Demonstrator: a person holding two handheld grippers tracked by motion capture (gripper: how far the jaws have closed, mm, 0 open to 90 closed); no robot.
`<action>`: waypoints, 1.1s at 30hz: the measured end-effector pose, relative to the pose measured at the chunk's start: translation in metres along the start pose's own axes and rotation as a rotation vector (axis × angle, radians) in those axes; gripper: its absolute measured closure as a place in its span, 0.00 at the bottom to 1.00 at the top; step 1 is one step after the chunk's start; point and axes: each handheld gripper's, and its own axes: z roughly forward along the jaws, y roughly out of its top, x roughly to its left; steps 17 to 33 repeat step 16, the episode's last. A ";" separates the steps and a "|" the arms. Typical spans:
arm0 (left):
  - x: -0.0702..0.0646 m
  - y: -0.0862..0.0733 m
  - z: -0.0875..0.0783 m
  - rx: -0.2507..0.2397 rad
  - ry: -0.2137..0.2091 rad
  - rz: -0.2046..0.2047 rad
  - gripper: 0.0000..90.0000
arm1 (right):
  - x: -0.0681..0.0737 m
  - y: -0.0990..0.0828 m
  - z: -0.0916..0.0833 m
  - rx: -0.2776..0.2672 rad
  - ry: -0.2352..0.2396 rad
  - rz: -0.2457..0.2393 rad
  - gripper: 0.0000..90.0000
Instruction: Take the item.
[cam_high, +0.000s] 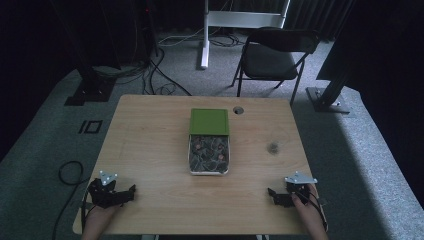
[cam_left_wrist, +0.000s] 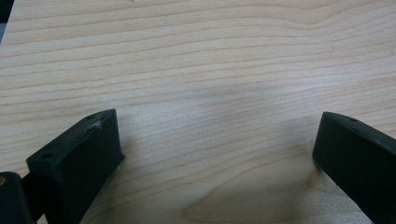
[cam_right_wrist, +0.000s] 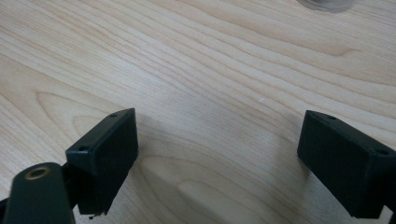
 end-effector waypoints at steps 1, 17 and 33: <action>0.000 0.000 0.000 0.000 0.000 0.000 0.02 | 0.000 0.000 0.000 0.001 -0.001 0.005 0.13; -0.001 0.000 0.000 -0.001 0.018 -0.023 0.02 | 0.000 0.000 0.000 0.004 -0.005 0.011 0.12; -0.001 0.000 0.000 -0.001 0.018 -0.023 0.02 | 0.000 0.000 0.000 0.004 -0.005 0.011 0.12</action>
